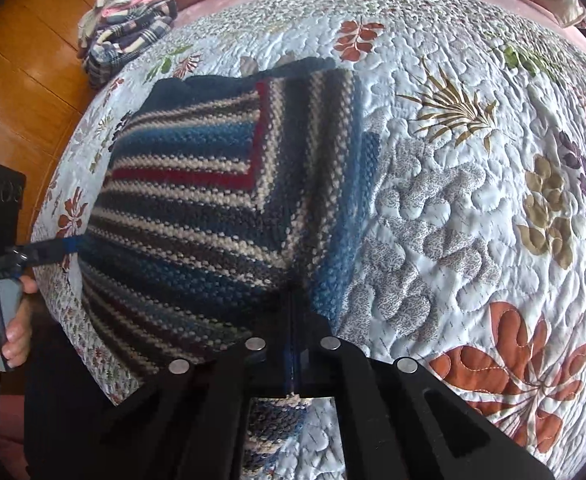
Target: Fold small clothes
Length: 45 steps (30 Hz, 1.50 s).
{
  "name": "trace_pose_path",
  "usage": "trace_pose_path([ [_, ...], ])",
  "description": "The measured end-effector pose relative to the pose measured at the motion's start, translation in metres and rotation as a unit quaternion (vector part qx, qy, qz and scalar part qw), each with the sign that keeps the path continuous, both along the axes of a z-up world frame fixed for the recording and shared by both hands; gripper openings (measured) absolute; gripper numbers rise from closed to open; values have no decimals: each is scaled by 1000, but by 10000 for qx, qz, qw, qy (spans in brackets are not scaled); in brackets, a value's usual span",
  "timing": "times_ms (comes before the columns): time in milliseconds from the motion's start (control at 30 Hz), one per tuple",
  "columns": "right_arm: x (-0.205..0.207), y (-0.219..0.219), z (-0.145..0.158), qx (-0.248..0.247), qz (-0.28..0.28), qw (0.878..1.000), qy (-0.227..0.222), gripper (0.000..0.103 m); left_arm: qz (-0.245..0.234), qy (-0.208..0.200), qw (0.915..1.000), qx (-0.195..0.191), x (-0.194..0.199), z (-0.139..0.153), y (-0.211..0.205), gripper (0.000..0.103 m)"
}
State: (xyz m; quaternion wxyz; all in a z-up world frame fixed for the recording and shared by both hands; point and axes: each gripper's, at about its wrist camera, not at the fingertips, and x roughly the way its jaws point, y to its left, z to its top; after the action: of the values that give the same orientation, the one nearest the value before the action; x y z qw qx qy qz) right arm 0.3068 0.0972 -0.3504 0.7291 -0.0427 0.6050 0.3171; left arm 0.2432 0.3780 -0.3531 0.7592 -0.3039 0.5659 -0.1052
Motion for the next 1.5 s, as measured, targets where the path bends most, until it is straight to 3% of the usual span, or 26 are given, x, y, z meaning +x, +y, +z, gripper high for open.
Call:
trace_pose_path([
  [67,-7,0,19,-22,-9,9998,-174,0,146,-31,9998,-147,-5,4,4,88],
  [133,-21,-3,38,87,35,9995,-292,4,203,-346,9984,-408,-18,23,6,88],
  [200,-34,-4,37,37,87,9997,-210,5,269,-507,9964,-621,-31,31,6,88],
  [300,-40,-1,4,-283,36,9996,-91,0,201,94,9997,-140,-31,1,-8,89],
  [367,-39,-2,5,-225,-103,9997,-9,0,210,508,9983,182,-31,-17,-15,89],
  [400,-39,-2,14,-168,-139,9998,20,3,229,483,9983,216,-36,-13,-17,89],
  [433,-42,-4,25,-83,-180,9998,24,13,264,365,9986,262,-42,-3,-18,89],
  [467,-46,-7,37,-27,-237,9997,14,39,306,286,9981,460,-50,9,-18,90],
  [500,-52,-11,51,-30,-338,9994,-66,55,364,208,9966,710,-59,25,-20,90],
  [533,-62,-16,66,-67,-464,9986,-264,76,399,102,9940,1013,-69,44,-24,94],
  [633,-101,-19,111,-481,-536,9927,-972,97,355,-427,9856,1597,-104,106,-43,100],
  [667,-116,-19,124,-666,-550,9896,-1152,99,319,-552,9825,1750,-115,123,-50,100],
  [733,-146,-24,154,-569,-628,9854,-1474,99,189,-810,9759,2016,-123,156,-66,100],
  [833,-180,-31,198,-680,-946,9707,-2102,99,141,-750,9665,2449,-116,196,-85,100],
  [933,-203,-40,236,-584,-934,9659,-2343,99,107,-1029,9633,2478,-135,232,-100,100],
  [1033,-215,-53,267,-224,-1154,9621,-2462,99,60,-1186,9506,2869,-160,261,-113,100],
  [1167,-227,-54,294,-279,-1157,9553,-2705,99,43,-1339,9553,2635,-200,282,-123,100],
  [1300,-248,-48,312,-355,-1118,9474,-2979,99,179,-1500,9459,2870,-230,300,-127,100],
  [1500,-272,-47,317,-414,-1131,9460,-3011,99,372,-1540,9477,2771,-258,311,-119,100],
])
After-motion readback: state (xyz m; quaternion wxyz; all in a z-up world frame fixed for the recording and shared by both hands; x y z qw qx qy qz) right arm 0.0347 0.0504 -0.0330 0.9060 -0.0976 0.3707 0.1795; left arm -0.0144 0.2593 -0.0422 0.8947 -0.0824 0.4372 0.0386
